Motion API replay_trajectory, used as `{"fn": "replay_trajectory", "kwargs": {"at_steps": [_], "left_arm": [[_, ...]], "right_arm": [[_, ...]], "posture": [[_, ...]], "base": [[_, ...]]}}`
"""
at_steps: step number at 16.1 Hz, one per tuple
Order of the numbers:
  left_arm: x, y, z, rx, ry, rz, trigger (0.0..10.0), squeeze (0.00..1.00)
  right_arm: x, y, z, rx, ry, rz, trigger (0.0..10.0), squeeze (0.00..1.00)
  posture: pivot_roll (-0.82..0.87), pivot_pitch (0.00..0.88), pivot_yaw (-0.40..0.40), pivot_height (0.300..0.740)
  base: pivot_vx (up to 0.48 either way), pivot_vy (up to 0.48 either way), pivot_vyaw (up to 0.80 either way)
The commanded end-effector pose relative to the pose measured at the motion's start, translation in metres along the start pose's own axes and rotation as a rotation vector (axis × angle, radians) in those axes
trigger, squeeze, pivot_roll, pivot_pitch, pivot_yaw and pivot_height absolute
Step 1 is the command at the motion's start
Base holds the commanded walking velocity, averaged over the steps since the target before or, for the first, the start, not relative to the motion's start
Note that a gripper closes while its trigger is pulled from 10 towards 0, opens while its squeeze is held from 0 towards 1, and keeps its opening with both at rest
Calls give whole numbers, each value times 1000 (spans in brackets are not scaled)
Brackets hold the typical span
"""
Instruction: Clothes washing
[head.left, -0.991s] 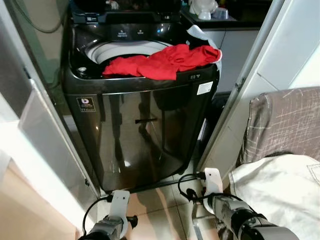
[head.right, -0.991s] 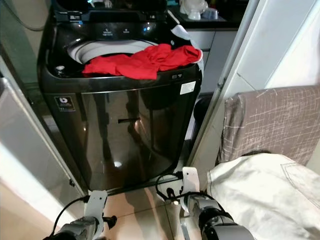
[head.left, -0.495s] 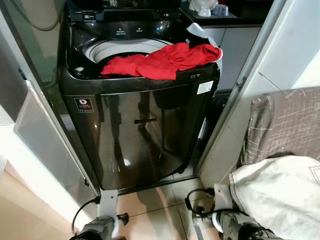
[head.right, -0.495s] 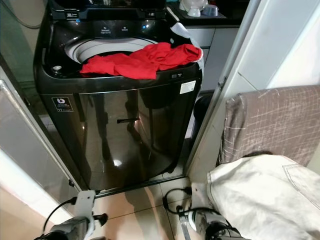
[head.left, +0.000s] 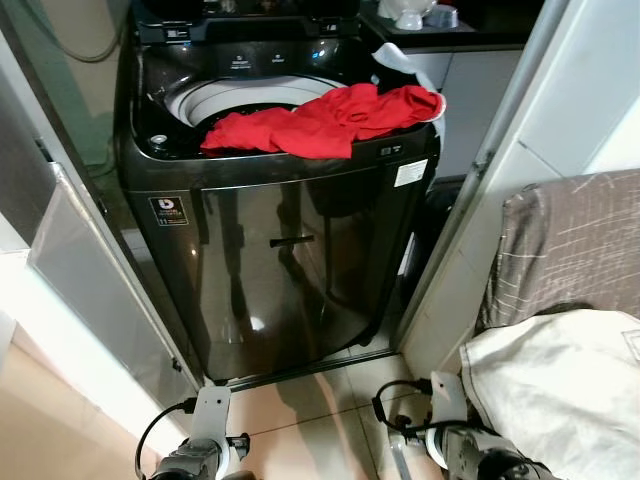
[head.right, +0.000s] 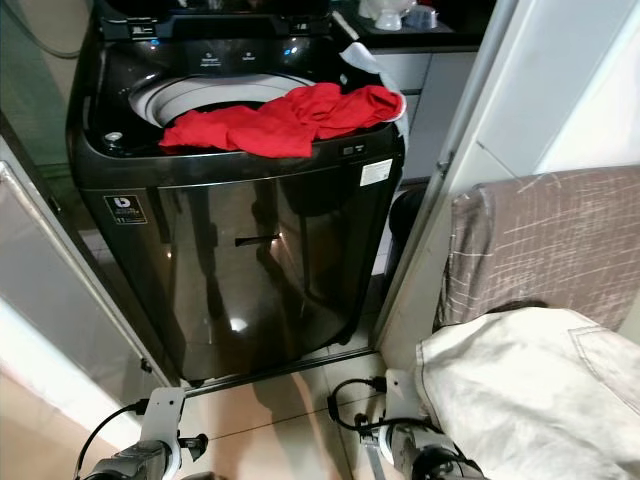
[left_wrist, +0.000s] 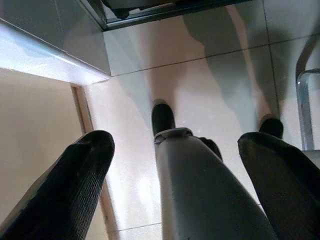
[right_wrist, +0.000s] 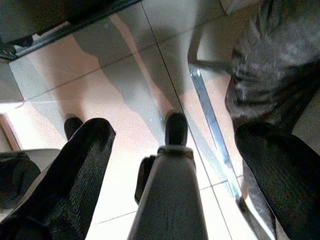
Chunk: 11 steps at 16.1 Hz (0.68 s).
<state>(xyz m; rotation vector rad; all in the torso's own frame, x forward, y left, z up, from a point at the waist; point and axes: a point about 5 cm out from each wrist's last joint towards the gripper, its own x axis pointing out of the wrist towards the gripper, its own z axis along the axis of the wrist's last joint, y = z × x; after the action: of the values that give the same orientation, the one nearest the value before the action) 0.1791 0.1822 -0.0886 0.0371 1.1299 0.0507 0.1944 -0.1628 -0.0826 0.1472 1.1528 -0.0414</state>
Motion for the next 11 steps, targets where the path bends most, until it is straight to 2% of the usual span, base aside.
{"fn": "replay_trajectory", "kwargs": {"at_steps": [1,5,11], "left_arm": [[0,-1,-1,33,-2,-8,10000,0],[0,-11,4,91,-24,-41,10000,0],[0,-10,6,108,-32,-34,10000,0]], "right_arm": [[0,-2,-2,19,7,-13,10000,0],[-1,0,11,8,-28,-24,10000,0],[-1,1,12,-25,-31,-19,10000,0]], "posture": [[-47,30,-10,740],[-51,22,-9,740],[-31,7,-13,740]], "base": [[0,0,0],[0,0,0],[0,0,0]]}}
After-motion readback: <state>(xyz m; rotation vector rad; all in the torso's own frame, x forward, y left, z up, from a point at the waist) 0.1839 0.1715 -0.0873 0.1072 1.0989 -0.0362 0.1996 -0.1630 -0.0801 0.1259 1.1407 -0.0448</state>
